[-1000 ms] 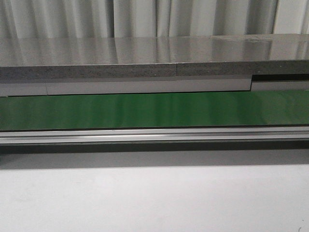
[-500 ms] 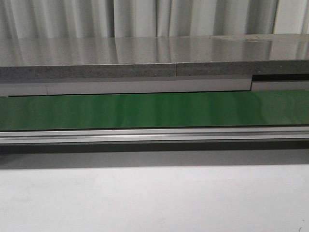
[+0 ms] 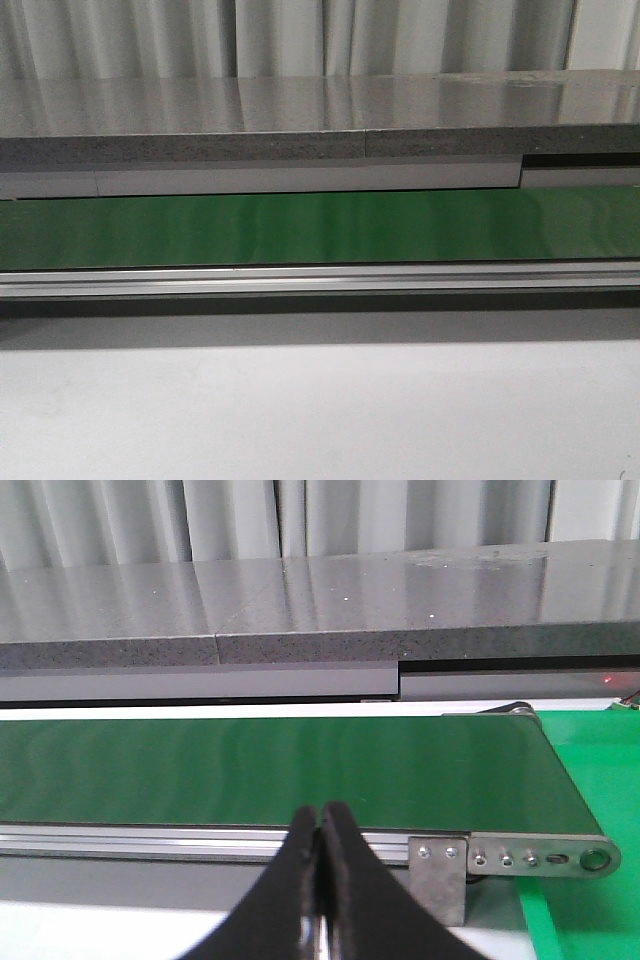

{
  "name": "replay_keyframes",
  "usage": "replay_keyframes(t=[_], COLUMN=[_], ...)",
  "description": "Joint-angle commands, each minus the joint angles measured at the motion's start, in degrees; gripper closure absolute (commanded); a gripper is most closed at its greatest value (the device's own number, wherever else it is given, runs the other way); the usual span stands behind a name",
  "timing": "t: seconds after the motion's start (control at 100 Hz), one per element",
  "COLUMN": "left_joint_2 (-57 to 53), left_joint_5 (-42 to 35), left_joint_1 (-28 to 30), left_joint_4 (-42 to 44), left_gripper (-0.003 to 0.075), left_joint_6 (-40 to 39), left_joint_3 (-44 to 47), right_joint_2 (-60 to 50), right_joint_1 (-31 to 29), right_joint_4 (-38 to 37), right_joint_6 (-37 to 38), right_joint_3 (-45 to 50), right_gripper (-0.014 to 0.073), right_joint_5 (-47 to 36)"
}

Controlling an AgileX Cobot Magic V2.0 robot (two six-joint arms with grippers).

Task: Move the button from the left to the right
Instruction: 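Close the left gripper on the button's black base and lift it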

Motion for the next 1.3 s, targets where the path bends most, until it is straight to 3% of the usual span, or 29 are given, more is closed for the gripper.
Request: replay_keyframes(t=[0.0, 0.95, 1.04, 1.21, 1.29], left_joint_2=[-0.60, 10.02, 10.02, 10.02, 10.02], left_joint_5=[-1.71, -4.81, -4.81, -4.60, -4.45], left_joint_1=[0.24, 0.93, 0.93, 0.93, 0.93], left_joint_4=[-0.24, -0.46, -0.49, -0.58, -0.58], left_gripper=[0.0082, 0.0090, 0.0178, 0.0526, 0.0653], left_joint_6=[0.12, 0.12, 0.12, 0.12, 0.12], left_joint_3=[-2.25, -2.34, -2.34, -2.34, -2.34], right_joint_2=[-1.06, -1.06, -1.06, -1.06, -1.06], right_joint_1=[-0.48, -0.48, -0.48, -0.48, -0.48], right_joint_4=[-0.64, -0.64, -0.64, -0.64, -0.64], right_joint_6=[-0.26, -0.26, -0.26, -0.26, -0.26], right_joint_3=[-0.82, -0.82, -0.82, -0.82, -0.82], right_gripper=[0.0661, 0.0661, 0.0661, 0.0661, 0.0661], right_joint_5=[-4.78, -4.75, -4.75, -4.75, -4.75])
